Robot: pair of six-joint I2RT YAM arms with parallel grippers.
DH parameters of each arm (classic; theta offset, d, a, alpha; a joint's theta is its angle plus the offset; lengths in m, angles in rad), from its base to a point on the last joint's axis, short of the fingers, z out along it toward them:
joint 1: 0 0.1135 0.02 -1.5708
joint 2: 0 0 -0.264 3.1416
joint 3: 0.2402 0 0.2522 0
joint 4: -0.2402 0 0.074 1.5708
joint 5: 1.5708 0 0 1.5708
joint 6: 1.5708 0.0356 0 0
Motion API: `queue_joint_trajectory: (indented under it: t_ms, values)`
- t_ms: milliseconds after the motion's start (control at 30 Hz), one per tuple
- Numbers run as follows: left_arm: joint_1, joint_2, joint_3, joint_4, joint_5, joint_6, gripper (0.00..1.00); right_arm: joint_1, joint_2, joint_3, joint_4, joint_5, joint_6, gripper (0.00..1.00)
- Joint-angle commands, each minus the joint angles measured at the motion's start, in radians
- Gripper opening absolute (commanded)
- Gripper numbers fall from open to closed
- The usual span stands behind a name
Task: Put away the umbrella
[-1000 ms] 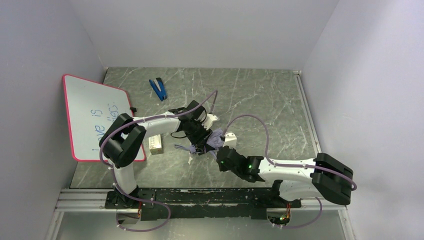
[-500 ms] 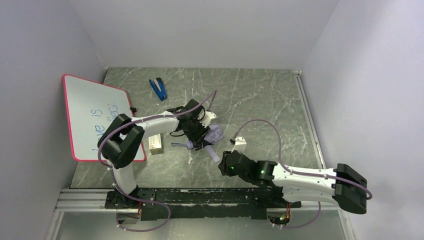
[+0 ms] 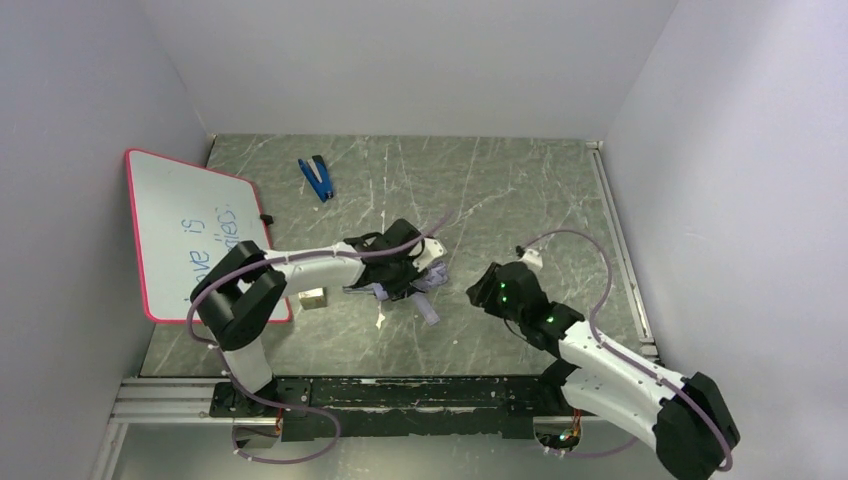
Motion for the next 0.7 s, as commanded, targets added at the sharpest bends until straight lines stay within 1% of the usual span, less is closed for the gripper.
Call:
queue_joint_trajectory:
  t_ms: [0,100,233,300,367,433,500,533,567,667]
  values:
    - [-0.082,0.063,-0.095,0.011,-0.289,0.058,0.05,-0.159,0.007,0.091,0.017,-0.101,-0.131,0.51]
    - [-0.132,0.082,-0.131,0.071,-0.378,0.074,0.05,-0.238,0.066,0.185,0.025,-0.054,-0.19,0.51]
    - [-0.199,0.123,-0.168,0.159,-0.479,0.102,0.05,-0.312,0.165,0.335,0.069,0.056,-0.256,0.52]
    - [-0.223,0.139,-0.182,0.207,-0.525,0.118,0.05,-0.336,0.206,0.382,0.141,0.084,-0.315,0.52]
    - [-0.243,0.151,-0.198,0.251,-0.565,0.135,0.05,-0.364,0.248,0.423,0.237,0.064,-0.418,0.52]
    - [-0.255,0.157,-0.212,0.29,-0.594,0.152,0.05,-0.413,0.309,0.512,0.254,-0.032,-0.528,0.57]
    - [-0.265,0.162,-0.226,0.328,-0.61,0.177,0.05,-0.479,0.391,0.637,0.181,-0.163,-0.625,0.65]
    - [-0.268,0.164,-0.231,0.347,-0.618,0.192,0.05,-0.499,0.435,0.689,0.172,-0.243,-0.674,0.65]
    - [-0.272,0.166,-0.236,0.362,-0.623,0.209,0.05,-0.514,0.481,0.748,0.128,-0.322,-0.732,0.66]
    - [-0.283,0.171,-0.251,0.419,-0.623,0.272,0.05,-0.519,0.636,0.909,0.01,-0.517,-0.915,0.66]
